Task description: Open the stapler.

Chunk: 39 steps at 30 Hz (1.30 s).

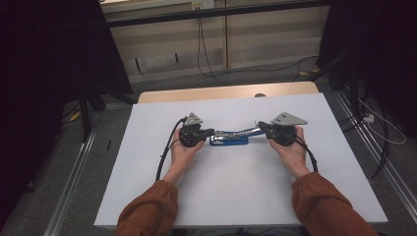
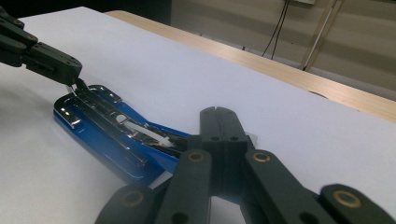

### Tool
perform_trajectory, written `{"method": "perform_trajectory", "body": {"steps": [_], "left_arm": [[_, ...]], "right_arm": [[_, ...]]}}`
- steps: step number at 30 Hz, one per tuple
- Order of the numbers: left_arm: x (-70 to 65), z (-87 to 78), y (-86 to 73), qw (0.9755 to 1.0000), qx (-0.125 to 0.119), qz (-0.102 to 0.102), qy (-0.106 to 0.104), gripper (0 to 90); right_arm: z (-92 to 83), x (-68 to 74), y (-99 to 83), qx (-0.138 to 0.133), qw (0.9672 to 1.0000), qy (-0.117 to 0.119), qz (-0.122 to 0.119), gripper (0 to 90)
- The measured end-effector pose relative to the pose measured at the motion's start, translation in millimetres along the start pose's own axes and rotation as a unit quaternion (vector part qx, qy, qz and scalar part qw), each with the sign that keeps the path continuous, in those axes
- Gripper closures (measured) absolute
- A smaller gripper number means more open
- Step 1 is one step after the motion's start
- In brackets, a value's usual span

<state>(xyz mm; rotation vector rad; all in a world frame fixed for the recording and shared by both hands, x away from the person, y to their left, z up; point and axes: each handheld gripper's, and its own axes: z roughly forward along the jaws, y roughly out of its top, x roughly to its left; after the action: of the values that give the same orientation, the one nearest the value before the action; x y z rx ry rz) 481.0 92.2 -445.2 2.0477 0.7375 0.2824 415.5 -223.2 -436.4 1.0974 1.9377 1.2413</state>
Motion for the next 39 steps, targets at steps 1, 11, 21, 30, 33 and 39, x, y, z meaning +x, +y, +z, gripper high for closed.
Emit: {"method": "perform_trajectory", "body": {"steps": [1, 11, 21, 30, 33, 39], "left_arm": [[-0.1, 0.0, 0.1, 1.0000, 0.000, 0.000, 0.000, 90.0], [0.2, 0.0, 0.2, 1.0000, 0.000, 0.003, 0.000, 90.0], [0.1, 0.0, 0.0, 1.0000, 0.000, 0.001, 0.000, 90.0], [-0.8, -1.2, 1.2, 0.9999, -0.004, 0.011, 0.004, 90.0], [-1.1, -1.9, 1.4, 0.9999, -0.008, 0.007, 0.002, 90.0], [-1.0, -3.6, 2.3, 0.9998, -0.019, 0.008, -0.003, 89.4]], "right_arm": [[-0.5, -0.8, -0.8, 0.001, 1.0000, -0.001, 0.003, 90.0], [2.4, -2.5, -9.5, 0.015, 0.9999, 0.000, 0.002, 90.0], [5.2, -2.8, -14.7, 0.021, 0.9998, 0.002, 0.005, 90.0], [5.9, -3.1, -14.9, 0.022, 0.9997, 0.006, 0.006, 90.0], [6.0, -3.2, -14.9, 0.023, 0.9997, 0.006, 0.006, 90.0], [4.9, -6.7, -14.9, 0.018, 0.9997, 0.003, 0.016, 89.1]]}}
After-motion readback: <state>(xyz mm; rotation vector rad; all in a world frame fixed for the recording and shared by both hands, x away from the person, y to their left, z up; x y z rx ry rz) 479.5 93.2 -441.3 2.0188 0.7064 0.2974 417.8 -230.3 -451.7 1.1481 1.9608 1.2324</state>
